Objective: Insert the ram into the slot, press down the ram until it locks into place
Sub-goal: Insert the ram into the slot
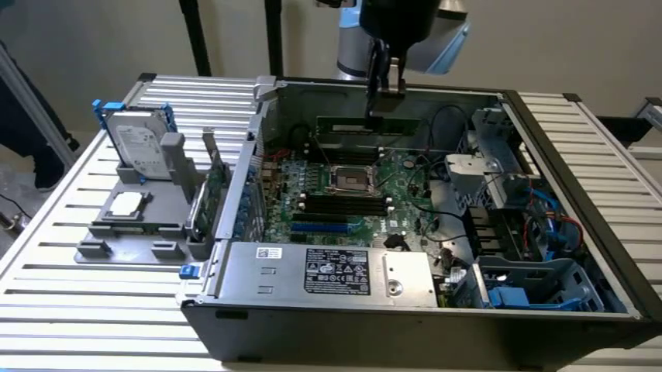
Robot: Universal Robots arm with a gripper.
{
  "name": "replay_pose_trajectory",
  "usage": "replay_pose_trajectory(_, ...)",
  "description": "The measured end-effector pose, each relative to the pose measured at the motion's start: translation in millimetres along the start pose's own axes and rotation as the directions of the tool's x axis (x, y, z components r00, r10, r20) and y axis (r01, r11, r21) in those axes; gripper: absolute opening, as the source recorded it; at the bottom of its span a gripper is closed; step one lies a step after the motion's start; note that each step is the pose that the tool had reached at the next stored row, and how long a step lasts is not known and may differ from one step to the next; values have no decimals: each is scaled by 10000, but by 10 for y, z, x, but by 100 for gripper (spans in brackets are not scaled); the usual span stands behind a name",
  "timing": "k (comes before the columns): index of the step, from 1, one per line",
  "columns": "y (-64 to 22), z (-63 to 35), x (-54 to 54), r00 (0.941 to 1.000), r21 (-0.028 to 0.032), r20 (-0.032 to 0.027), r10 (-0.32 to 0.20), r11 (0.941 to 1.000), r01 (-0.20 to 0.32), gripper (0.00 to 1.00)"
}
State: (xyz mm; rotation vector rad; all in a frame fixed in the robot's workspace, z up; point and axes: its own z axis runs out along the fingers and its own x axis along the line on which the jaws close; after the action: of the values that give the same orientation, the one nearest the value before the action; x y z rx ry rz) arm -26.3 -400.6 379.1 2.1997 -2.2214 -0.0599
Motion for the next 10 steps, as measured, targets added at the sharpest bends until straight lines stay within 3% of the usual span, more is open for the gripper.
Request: replay_pose_trajectory(10,25,182,3,9996,4,-9,267,9996,-267,13)
